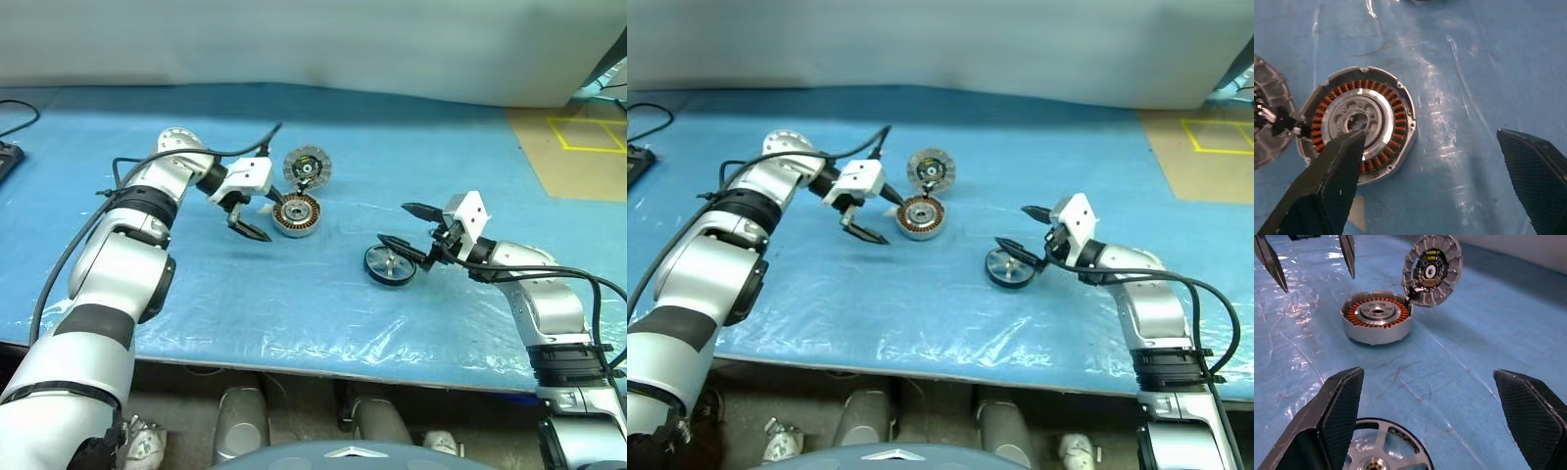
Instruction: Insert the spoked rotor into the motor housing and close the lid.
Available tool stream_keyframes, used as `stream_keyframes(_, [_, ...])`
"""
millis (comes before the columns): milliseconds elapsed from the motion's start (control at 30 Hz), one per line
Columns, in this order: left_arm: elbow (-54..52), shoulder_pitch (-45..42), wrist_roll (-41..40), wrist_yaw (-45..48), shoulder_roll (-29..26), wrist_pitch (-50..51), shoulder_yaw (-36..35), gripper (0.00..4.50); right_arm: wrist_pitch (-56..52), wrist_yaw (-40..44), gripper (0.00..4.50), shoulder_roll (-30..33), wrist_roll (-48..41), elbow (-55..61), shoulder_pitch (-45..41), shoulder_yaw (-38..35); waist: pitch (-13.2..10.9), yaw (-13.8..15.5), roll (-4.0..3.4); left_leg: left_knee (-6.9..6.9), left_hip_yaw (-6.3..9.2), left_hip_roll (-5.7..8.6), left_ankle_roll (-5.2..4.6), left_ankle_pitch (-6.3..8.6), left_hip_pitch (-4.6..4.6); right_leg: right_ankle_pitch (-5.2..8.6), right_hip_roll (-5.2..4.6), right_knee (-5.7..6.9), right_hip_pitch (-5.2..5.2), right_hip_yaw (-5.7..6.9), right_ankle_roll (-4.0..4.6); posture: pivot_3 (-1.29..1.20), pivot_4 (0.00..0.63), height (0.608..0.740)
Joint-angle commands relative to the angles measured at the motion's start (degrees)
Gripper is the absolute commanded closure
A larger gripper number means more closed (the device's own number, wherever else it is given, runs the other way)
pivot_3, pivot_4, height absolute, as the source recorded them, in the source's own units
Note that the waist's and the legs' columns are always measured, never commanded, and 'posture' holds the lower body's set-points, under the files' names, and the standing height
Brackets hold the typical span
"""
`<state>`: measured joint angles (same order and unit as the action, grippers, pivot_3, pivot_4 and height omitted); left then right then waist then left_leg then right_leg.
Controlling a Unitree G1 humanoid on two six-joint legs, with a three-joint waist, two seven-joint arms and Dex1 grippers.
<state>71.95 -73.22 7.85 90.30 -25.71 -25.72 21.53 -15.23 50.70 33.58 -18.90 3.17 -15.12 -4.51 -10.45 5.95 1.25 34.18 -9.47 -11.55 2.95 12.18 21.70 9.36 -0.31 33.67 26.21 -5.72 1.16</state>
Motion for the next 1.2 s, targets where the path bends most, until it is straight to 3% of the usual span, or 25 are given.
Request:
stream_keyframes(33, [2.4,-3.7,3.8,-2.8,1.0,-2.1,0.2,0.00,-0.3,-1.8,0.02,0.0,-1.4,3.9,1.6,-2.2,0.0,0.1,0.00,0.00,0.08,0.00,0.03,-0.02,0.01,0.01,-0.02,0.01,-0.02,0.07,0.02,0.00,0.150,0.740])
stream_keyframes(400, [5.2,-11.5,15.7,-5.2,4.3,-3.0,4.8,0.00,-2.2,-3.3,0.02,0.7,-3.6,5.0,0.7,-3.0,0.0,-0.1,0.01,-0.01,0.73,0.15,0.09,-0.27,0.20,0.07,-0.36,0.03,-0.21,0.76,0.11,0.00,0.150,0.740])
stream_keyframes(800, [6.3,-13.9,25.5,-11.2,9.9,-2.1,10.1,0.00,-7.0,1.6,0.02,8.2,-6.0,4.0,-3.6,-5.1,0.0,-0.2,0.03,-0.05,0.86,0.60,-0.28,-0.54,0.23,0.11,-0.98,0.11,-0.42,0.94,0.04,0.00,0.150,0.740])
stream_keyframes(1200, [6.9,-12.5,27.7,-16.4,12.8,-0.9,10.0,0.00,-8.2,0.3,0.02,6.9,-6.4,6.6,-2.1,-5.0,0.0,0.1,0.03,-0.08,0.93,0.62,-0.42,-0.66,0.25,0.11,-1.11,0.11,-0.52,1.00,0.04,0.00,0.150,0.740])
